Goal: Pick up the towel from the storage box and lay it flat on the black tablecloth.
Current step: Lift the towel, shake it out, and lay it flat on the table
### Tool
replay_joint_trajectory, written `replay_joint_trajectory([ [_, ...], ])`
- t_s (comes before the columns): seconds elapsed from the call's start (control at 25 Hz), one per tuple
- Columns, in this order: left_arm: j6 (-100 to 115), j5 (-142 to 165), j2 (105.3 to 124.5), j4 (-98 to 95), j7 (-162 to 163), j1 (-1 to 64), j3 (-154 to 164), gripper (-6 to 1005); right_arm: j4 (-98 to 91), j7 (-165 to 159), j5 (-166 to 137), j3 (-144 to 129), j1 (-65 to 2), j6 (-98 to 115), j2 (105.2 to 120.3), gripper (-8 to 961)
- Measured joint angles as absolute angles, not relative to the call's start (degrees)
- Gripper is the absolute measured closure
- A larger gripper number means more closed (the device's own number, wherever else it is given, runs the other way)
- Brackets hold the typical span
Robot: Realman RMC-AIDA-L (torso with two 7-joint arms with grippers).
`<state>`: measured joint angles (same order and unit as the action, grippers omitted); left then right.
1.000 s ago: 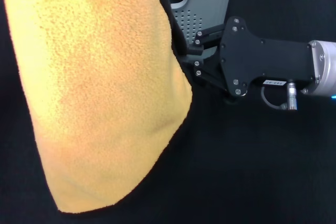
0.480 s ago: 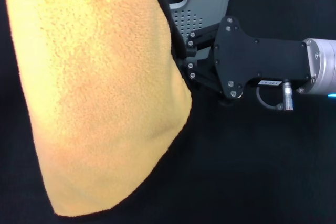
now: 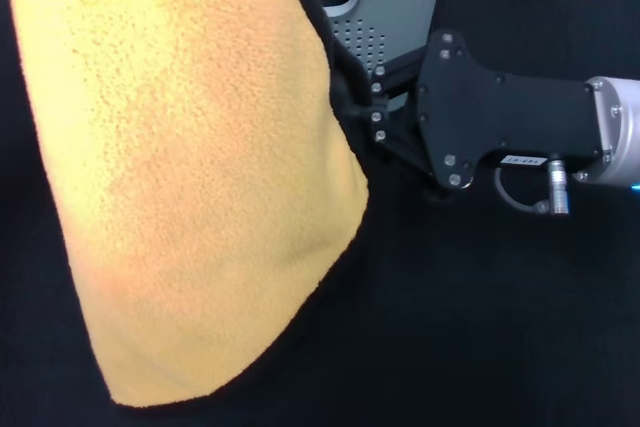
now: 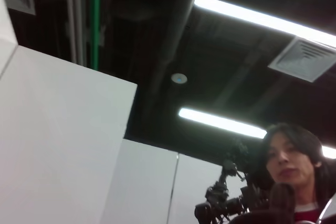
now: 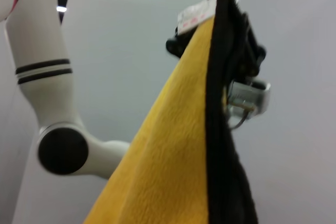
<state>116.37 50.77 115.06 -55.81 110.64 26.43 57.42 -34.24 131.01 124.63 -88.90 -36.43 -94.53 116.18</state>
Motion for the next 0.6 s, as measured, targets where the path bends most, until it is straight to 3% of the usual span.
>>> replay_joint_trajectory([
  [0.36, 116.5, 56.9, 115.01, -49.2, 102.5, 22.6, 57.7, 967, -43.7, 131.0, 128.0, -85.7, -28.6, -95.4, 115.83, 952],
  [0.6, 116.5, 63.6, 116.62, -47.0, 94.7, 19.8, 57.7, 848, -48.4, 127.6, 128.0, -81.6, -28.0, -94.7, 115.80, 952],
])
